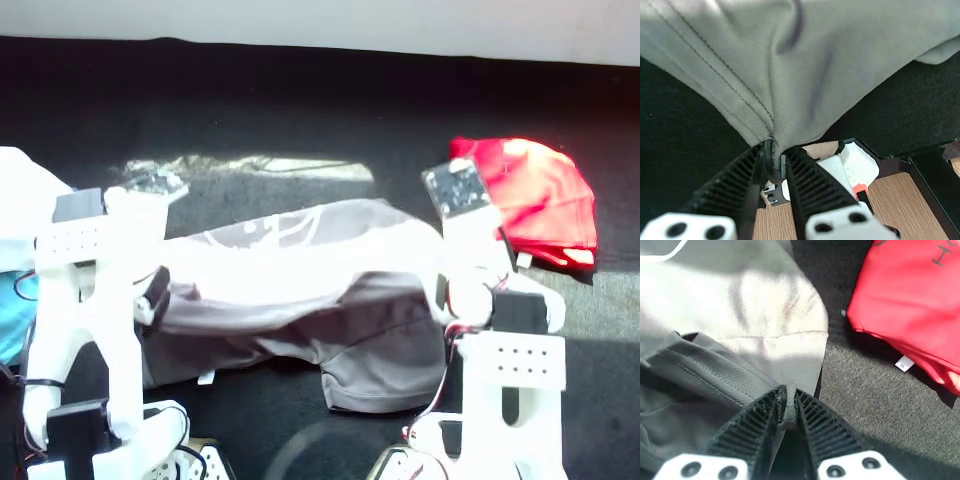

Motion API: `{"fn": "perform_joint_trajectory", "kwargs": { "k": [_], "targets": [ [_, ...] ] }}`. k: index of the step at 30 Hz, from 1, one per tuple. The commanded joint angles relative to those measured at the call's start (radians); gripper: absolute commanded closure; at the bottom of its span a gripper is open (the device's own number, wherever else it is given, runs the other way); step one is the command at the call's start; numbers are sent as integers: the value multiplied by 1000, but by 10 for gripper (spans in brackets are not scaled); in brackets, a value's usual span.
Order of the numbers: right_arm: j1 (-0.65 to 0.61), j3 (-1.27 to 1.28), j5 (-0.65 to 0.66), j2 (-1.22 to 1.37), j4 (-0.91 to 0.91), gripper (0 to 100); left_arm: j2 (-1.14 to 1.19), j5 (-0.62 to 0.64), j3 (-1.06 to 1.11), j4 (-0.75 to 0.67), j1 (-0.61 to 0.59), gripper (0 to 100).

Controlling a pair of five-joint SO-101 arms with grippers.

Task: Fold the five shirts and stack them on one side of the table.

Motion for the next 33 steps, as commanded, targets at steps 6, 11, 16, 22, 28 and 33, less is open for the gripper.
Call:
{"fn": "perform_joint_trajectory", "kwargs": {
  "k": [6, 11, 16, 22, 28, 33],
  "targets": [
    [48, 131, 129, -143, 70, 992, -33, -29, 125, -29, 10, 991],
    [91, 217, 155, -193, 68, 992, -33, -29, 185, -87, 8, 991],
    [147, 159, 204, -245, 90, 992, -33, -29, 136, -83, -35, 991],
    [145, 134, 209, -236, 140, 992, -31, -34, 124, -52, -36, 991],
    [145, 282, 239, -242, 133, 992, -33, -104, 202, -48, -67, 991],
    [147, 357, 267, -243, 101, 992, -25, -121, 208, -75, -76, 991]
  ]
}}
